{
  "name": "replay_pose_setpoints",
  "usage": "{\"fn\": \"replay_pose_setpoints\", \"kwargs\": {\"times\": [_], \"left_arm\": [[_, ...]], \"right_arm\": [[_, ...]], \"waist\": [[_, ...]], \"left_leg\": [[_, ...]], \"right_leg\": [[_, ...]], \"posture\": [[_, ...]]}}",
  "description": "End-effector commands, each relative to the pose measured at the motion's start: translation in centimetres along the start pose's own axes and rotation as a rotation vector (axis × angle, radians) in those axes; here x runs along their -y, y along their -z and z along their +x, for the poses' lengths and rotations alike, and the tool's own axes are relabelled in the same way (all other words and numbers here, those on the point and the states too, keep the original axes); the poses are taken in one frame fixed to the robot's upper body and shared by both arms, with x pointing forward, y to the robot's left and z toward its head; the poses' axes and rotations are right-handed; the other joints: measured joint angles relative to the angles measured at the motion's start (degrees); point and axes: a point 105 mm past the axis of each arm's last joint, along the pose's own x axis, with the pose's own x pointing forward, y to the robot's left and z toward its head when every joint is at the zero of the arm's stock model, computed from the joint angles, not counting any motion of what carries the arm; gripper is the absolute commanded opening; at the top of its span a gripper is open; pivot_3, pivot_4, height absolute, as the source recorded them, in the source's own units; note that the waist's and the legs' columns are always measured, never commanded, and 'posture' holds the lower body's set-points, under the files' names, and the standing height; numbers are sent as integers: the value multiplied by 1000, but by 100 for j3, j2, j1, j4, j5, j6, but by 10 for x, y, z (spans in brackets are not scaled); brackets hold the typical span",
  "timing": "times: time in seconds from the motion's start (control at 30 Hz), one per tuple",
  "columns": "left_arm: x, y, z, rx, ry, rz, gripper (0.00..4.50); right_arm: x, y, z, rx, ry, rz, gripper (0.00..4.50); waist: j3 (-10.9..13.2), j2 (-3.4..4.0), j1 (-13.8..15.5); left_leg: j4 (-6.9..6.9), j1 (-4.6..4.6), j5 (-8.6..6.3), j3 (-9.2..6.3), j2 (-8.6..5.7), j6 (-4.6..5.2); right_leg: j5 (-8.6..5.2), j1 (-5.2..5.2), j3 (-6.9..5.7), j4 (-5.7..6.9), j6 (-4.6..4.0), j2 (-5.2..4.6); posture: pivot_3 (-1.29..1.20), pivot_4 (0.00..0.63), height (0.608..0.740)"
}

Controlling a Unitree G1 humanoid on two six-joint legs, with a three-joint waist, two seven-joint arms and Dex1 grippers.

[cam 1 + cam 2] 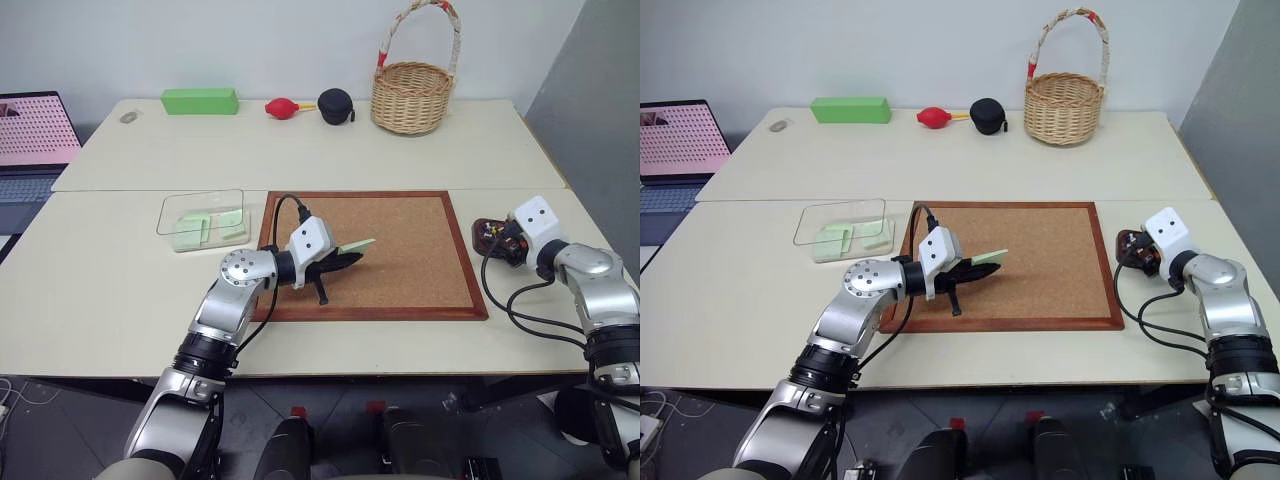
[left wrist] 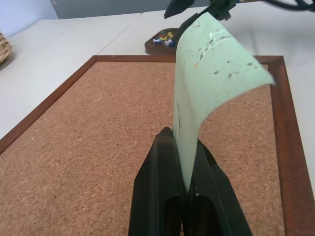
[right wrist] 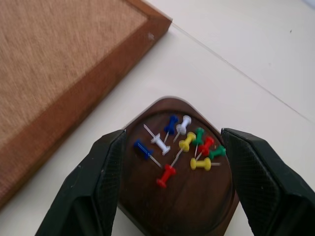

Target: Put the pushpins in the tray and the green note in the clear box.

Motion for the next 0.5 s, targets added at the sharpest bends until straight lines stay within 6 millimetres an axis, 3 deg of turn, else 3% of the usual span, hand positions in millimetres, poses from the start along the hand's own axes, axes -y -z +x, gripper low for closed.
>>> {"fn": "replay_pose_setpoints", "kwargs": {"times": [0.03,0.17,0.27,0.5], "left_arm": [[-14,-25,-8,77,-67,27,0],[-23,-29,-20,72,-117,24,0],[-33,-31,-45,25,-177,40,0],[-64,-19,-126,-178,-396,60,0]], "right_arm": [[14,-48,-16,159,9,-10,3266],[-8,-72,-23,258,-115,-20,3266],[-44,-105,-29,391,-285,-27,3266],[-122,-146,-28,507,-622,-5,3266]], "waist": [[0,0,1],[0,0,-11],[0,-1,-35],[3,0,-134]], "left_leg": [[0,0,0,-1,0,0],[0,2,0,-1,2,0],[0,3,0,-3,4,0],[-1,8,0,-7,13,0]], "right_leg": [[0,0,0,0,0,0],[0,2,-2,0,0,1],[0,2,-2,0,0,3],[-1,2,-6,4,-1,8]], "posture": [[0,150,740],[0,150,740],[0,150,740],[0,150,740]]}}
